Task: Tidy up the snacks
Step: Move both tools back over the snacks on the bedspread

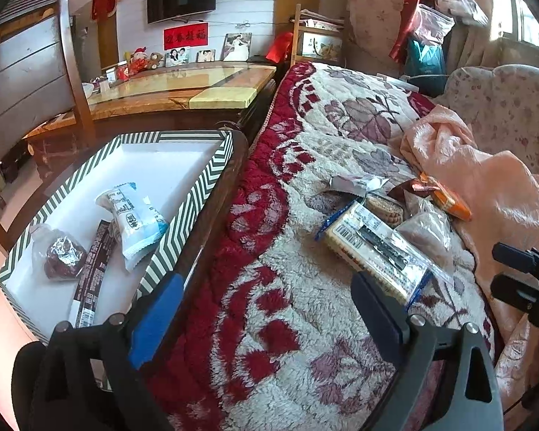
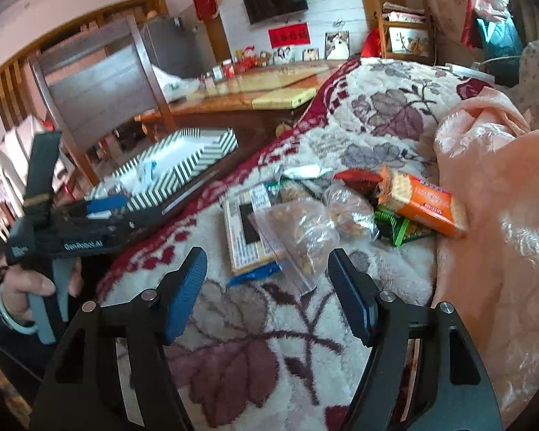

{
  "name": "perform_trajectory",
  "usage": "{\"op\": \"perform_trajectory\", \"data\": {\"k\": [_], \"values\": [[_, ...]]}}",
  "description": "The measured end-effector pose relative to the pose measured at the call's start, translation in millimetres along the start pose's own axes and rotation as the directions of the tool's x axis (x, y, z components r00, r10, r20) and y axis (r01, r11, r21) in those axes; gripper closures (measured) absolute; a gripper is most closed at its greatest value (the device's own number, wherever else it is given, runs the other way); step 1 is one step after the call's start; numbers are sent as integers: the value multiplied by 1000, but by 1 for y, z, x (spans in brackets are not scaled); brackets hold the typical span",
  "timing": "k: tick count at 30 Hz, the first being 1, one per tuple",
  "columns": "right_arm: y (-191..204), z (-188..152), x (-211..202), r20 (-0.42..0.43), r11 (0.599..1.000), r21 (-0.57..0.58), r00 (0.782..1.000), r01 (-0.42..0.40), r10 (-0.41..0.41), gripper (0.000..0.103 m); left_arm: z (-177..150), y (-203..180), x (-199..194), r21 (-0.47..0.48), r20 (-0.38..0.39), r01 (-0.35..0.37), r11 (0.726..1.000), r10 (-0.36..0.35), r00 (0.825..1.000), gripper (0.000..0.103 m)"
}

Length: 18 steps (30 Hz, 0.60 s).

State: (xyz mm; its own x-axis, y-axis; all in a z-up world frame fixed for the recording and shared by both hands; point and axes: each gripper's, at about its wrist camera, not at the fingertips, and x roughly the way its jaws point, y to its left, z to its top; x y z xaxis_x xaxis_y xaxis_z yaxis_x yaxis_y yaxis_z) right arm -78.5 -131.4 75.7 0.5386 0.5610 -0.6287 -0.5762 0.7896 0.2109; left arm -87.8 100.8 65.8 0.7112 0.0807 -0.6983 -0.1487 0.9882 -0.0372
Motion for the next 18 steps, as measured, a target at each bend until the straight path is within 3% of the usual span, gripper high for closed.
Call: {"op": "perform_trajectory", "data": {"k": [18], "values": [[-8, -3, 13, -55, 999, 50, 998, -10, 12, 32, -3, -3, 6, 24, -35, -5, 1000, 6, 999, 4]]}}
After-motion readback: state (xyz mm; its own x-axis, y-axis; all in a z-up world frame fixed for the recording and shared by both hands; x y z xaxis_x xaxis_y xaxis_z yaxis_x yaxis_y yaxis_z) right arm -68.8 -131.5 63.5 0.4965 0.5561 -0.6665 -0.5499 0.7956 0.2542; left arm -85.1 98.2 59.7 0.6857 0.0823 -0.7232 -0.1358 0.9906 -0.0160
